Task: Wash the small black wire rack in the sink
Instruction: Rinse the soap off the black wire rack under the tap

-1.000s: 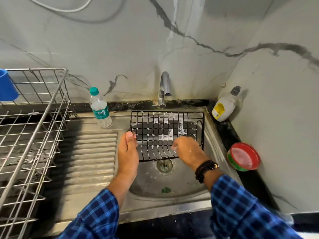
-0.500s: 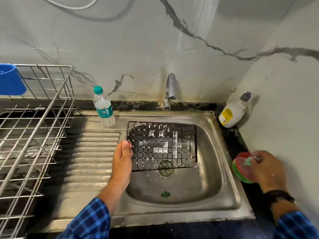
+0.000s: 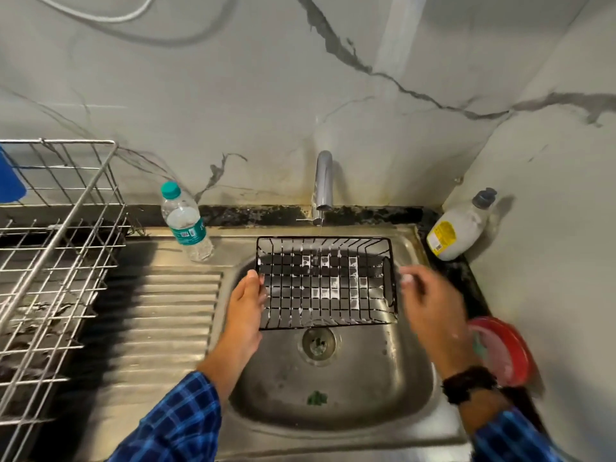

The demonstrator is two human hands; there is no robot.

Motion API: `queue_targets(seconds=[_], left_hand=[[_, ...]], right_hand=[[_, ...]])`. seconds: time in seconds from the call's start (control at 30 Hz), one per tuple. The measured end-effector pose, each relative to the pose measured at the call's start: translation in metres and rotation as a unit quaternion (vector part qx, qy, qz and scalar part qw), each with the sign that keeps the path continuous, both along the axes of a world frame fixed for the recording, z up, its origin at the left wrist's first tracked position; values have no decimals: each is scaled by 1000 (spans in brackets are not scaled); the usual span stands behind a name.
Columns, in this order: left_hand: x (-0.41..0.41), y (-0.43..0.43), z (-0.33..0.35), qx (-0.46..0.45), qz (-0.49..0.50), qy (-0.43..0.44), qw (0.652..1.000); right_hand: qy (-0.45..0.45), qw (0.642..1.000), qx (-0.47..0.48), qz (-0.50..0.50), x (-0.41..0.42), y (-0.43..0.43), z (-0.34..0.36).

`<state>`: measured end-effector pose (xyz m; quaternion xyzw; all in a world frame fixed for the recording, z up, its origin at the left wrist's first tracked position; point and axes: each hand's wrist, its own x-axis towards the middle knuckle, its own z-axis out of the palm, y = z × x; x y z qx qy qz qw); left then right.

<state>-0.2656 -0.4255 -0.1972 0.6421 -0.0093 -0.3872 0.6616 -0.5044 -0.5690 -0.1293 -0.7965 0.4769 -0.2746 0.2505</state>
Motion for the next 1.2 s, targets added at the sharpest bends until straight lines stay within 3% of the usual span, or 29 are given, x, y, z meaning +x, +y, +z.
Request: queue_targets(seconds=[0.1, 0.17, 0.23, 0.3, 0.33, 0.37, 0.4, 0.47, 0.57, 0.67, 0.73, 0.8, 0.9, 0.97, 1.07, 1.2], left_hand=[[-5, -21, 0, -10, -18, -22, 1000], [-8, -33, 2, -21, -42, -48, 998], [-6, -42, -1, -34, -65, -64, 995], [0, -48, -5, -34, -92, -65, 993], [4, -50, -8, -34, -107, -64, 992], [7, -51, -11, -36, -120, -59, 990], [11, -52, -14, -39, -126, -49, 990], [17, -54, -18, -45, -118, -16, 992], [24, -57, -22, -46, -110, 42, 992], [27, -56, -22, -44, -157, 67, 984], [27, -51, -22, -49, -172, 72, 981], [30, -45, -23, -59, -190, 61, 978], [34, -38, -27, -48, -223, 18, 974], [35, -37, -25, -21, -197, -5, 980], [28, -36, -19, 38, -128, -137, 981], [14, -28, -19, 111, -117, -307, 938]], right_hand=[[55, 985, 113, 116, 65, -4, -19], [40, 967, 238, 86, 97, -17, -38], [-67, 900, 430, 23, 117, -33, -51], [-135, 850, 510, 5, 128, -48, -60], [-144, 858, 493, -12, 132, -55, -66], [-128, 890, 434, -47, 133, -60, -70], [-84, 932, 339, -96, 134, -66, -76], [17, 974, 179, -139, 133, -71, -86], [117, 981, 150, -37, 142, -68, -99], [208, 974, 90, -28, 153, -58, -99], [261, 961, 90, -27, 155, -56, -96], [273, 947, 169, -18, 152, -58, -97], [214, 941, 263, -10, 145, -61, -102], [156, 957, 244, -4, 142, -61, -102], [152, 966, 208, 15, 147, -56, -95], [225, 948, 226, -1, 157, -59, -100]])
